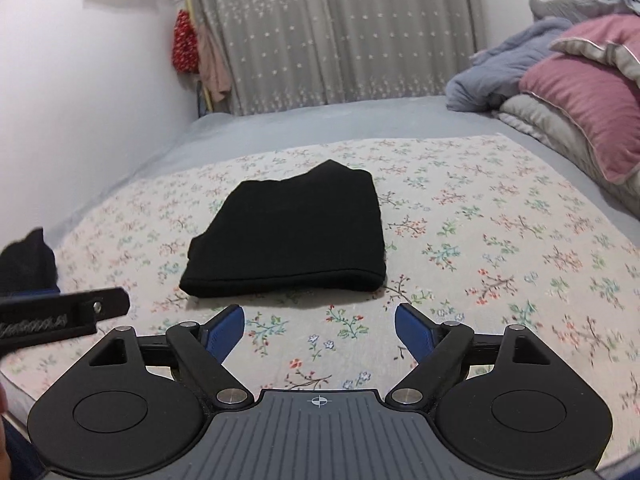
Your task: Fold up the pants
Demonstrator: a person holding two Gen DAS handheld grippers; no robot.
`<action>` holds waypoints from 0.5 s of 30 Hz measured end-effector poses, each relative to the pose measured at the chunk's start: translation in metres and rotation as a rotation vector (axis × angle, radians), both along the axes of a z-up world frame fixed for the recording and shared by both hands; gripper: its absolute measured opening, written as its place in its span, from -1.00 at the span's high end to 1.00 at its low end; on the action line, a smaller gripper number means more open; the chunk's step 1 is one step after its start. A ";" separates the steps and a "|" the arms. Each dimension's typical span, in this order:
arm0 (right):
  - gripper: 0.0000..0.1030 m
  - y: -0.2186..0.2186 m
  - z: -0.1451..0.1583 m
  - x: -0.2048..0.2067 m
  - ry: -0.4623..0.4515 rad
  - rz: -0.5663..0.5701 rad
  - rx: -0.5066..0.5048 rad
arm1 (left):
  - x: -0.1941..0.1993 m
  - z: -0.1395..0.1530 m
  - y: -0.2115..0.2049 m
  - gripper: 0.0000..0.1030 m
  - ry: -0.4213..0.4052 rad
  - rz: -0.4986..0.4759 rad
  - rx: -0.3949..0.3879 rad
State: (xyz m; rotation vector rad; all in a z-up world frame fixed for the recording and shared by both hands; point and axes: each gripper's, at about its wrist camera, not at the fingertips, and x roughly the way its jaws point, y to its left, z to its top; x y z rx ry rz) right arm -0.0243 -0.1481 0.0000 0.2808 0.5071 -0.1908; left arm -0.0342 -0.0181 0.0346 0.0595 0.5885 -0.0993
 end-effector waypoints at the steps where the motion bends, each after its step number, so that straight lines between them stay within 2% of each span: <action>1: -0.65 -0.002 0.004 -0.004 -0.007 -0.026 0.021 | -0.001 0.002 0.001 -0.93 -0.006 0.002 -0.009; 2: -0.71 -0.003 0.008 -0.008 -0.019 -0.053 0.044 | -0.003 0.004 0.002 -1.00 -0.017 0.010 -0.013; 4: -0.78 -0.004 0.016 -0.015 -0.036 -0.066 0.069 | -0.008 0.008 0.003 -1.00 -0.045 0.016 0.002; 8: -0.92 0.005 0.029 -0.028 -0.073 -0.027 0.005 | -0.015 0.007 0.007 -1.00 -0.092 0.023 0.019; 12: -1.00 0.006 0.029 -0.036 -0.095 -0.020 -0.028 | -0.011 -0.003 0.011 -1.00 -0.076 0.010 0.004; 15: -1.00 0.003 0.027 -0.037 -0.096 -0.017 -0.028 | -0.005 -0.017 0.010 -1.00 -0.054 0.017 0.035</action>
